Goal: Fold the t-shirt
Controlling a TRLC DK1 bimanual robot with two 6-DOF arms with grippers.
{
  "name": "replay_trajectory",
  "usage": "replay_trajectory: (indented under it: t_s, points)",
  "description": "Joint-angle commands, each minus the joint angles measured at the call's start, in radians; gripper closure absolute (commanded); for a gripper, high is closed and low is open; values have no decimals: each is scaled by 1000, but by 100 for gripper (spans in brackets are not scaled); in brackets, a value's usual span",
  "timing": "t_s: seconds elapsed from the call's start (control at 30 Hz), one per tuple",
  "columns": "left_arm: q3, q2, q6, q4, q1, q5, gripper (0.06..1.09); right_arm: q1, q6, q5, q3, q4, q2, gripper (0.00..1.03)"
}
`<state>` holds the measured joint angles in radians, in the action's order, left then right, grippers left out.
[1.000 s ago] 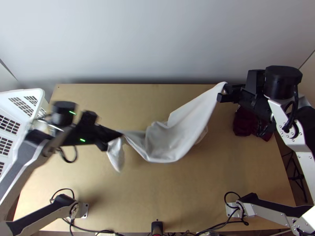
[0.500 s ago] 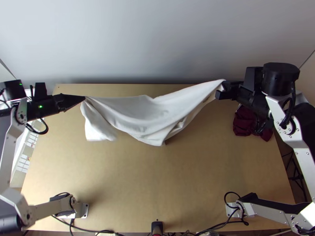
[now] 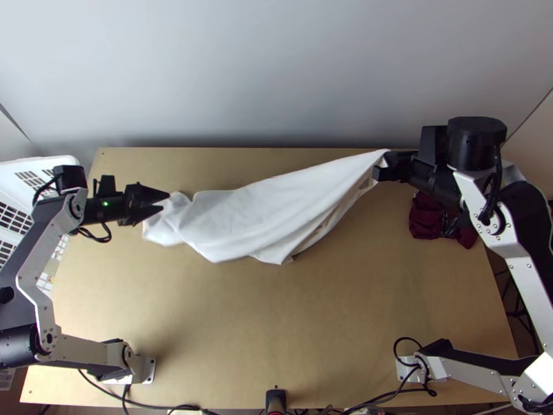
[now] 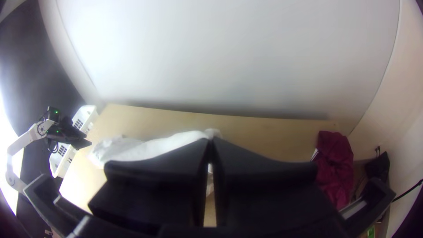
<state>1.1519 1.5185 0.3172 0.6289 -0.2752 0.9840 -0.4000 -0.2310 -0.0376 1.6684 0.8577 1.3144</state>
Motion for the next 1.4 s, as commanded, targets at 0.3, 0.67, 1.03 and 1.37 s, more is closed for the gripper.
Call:
replay_trajectory:
  t_s: [0.3, 0.67, 1.03, 1.37]
  points:
    - [-167, -259, -383, 264, -36, -82, 12, 0, -2, -1, -30, -2, -15, 100]
    - [-294, -428, -408, 356, 478, -137, 12, 1, -5, 1, -33, -6, -27, 100]
    - [-254, -172, -53, -107, 812, -484, 12, 6, -5, 1, -68, 3, -67, 100]
    - [-106, -61, 105, -333, 890, -723, 12, 9, -7, 2, -64, 18, -78, 100]
